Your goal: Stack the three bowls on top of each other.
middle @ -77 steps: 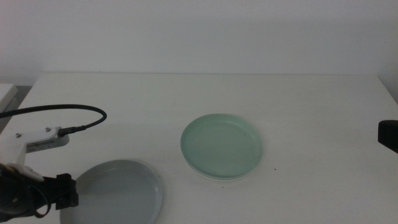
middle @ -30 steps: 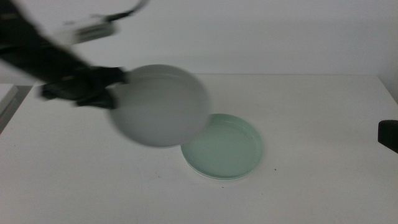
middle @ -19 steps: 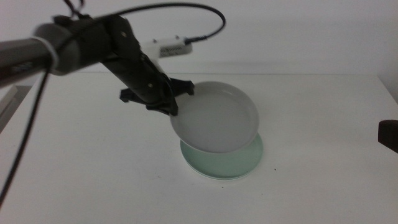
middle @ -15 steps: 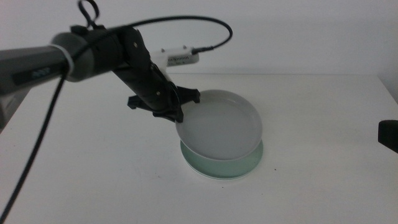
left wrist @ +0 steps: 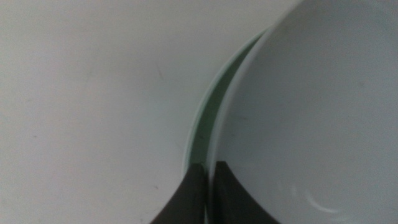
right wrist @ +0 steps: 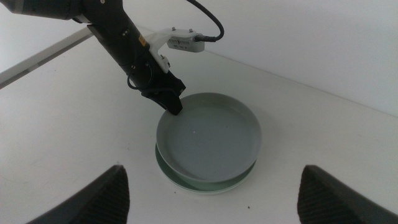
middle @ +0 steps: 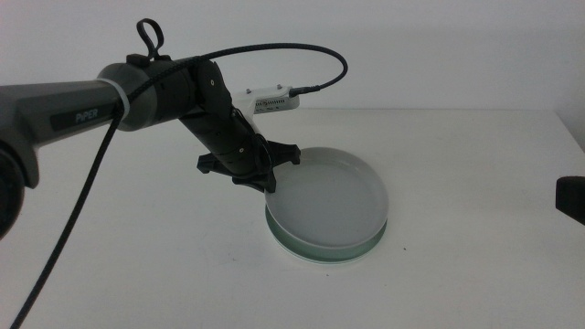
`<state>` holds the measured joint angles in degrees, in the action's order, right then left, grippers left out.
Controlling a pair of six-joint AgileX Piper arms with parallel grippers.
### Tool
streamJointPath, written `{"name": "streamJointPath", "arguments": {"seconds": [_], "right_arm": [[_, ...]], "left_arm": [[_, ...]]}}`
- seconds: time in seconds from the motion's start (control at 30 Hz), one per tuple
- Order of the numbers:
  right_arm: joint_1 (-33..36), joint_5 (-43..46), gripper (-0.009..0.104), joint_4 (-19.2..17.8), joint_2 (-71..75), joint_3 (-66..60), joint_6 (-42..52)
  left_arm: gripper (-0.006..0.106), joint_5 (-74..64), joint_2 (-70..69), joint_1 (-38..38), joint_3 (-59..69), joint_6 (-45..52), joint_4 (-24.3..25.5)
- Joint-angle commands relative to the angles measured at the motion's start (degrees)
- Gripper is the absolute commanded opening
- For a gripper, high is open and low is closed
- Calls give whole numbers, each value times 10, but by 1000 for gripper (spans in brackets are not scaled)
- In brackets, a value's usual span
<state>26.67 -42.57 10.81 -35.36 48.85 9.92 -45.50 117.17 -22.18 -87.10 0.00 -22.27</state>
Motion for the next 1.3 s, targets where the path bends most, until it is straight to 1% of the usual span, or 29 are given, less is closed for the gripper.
{"name": "streamJointPath", "arguments": {"seconds": [0.0,0.13,0.2,0.3,0.4,0.5,0.63,0.67,0.73,0.83,0.97,1.0,1.07,1.27], "right_arm": [[-4,3,93,-1,3,-2,4],[-4,3,93,-1,3,-2,4],[-4,3,93,-1,3,-2,4],[-4,3,93,-1,3,-2,4],[-4,3,93,-1,3,-2,4],[-4,3,93,-1,3,-2,2],[-4,3,93,-1,3,-2,2],[-4,3,93,-1,3,-2,2],[-4,3,93,-1,3,-2,2],[-4,3,93,-1,3,-2,2],[-4,3,93,-1,3,-2,2],[-4,3,93,-1,3,-2,2],[-4,3,93,-1,3,-2,2],[-4,3,93,-1,3,-2,2]], "left_arm": [[4,3,-3,-2,-5,0,-7],[17,3,-3,-2,-5,17,-17],[27,3,-4,-2,-5,23,-17],[46,0,-22,0,-5,28,-9],[69,-3,-60,5,-4,25,27],[93,-16,-122,13,2,6,98],[94,31,-249,45,75,-87,198],[94,54,-291,58,107,-101,214],[94,104,-371,86,180,-92,229],[94,167,-475,139,269,-50,228],[94,198,-537,194,319,-26,196],[94,198,-540,201,321,-12,186],[94,198,-541,204,321,0,182],[94,225,-541,204,321,0,190]]}}
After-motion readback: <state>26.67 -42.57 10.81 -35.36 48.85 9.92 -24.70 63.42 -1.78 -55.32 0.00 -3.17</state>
